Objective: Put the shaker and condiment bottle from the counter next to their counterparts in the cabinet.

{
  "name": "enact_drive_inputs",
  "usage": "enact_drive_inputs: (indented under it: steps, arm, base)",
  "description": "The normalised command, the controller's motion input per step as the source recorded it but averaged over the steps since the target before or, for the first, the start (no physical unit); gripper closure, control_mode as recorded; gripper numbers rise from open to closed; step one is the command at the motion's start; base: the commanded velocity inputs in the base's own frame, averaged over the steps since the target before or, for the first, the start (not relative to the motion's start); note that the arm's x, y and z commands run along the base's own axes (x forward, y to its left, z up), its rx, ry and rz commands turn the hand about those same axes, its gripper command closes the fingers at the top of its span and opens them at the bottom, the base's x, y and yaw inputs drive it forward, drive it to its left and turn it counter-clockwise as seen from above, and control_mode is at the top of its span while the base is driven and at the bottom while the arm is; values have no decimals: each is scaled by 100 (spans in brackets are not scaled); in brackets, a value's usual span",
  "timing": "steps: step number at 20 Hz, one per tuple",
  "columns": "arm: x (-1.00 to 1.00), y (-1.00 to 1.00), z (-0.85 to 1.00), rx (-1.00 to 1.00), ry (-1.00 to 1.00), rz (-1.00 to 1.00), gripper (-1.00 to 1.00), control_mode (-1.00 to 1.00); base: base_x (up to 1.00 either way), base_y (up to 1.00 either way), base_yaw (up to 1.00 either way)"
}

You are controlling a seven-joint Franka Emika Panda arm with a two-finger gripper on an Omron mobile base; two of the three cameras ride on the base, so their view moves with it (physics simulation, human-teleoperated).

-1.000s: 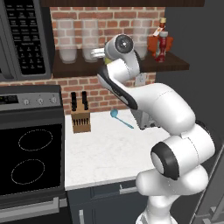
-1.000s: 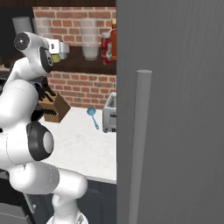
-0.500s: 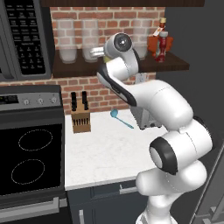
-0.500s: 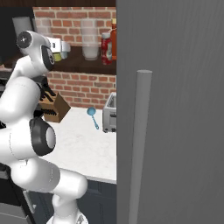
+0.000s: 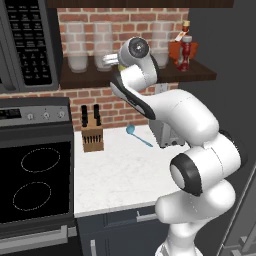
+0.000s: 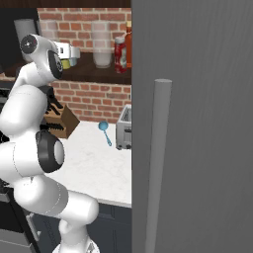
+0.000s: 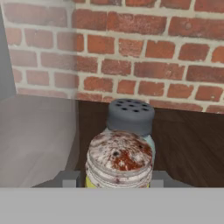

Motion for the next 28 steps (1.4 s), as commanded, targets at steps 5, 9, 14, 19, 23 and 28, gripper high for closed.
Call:
enact_drive_inputs:
  steps: [5, 9, 14, 19, 23, 28]
  arm:
    - [0, 0, -19, 0, 0, 0, -100, -100]
    - [-3, 0, -7, 0, 0, 0, -100, -100]
    - [-48, 0, 0, 0, -4, 0, -100, -100]
    - [-83, 0, 1, 0, -9, 0, -100, -100]
    - [-95, 0, 0, 0, -6, 0, -100, -100]
    - [-100, 0, 0, 0, -7, 0, -100, -100]
  base:
    - [0, 0, 0]
    - [0, 0, 0]
    - [0, 0, 0]
    - [0, 0, 0]
    - [0, 0, 0]
    - [0, 0, 0]
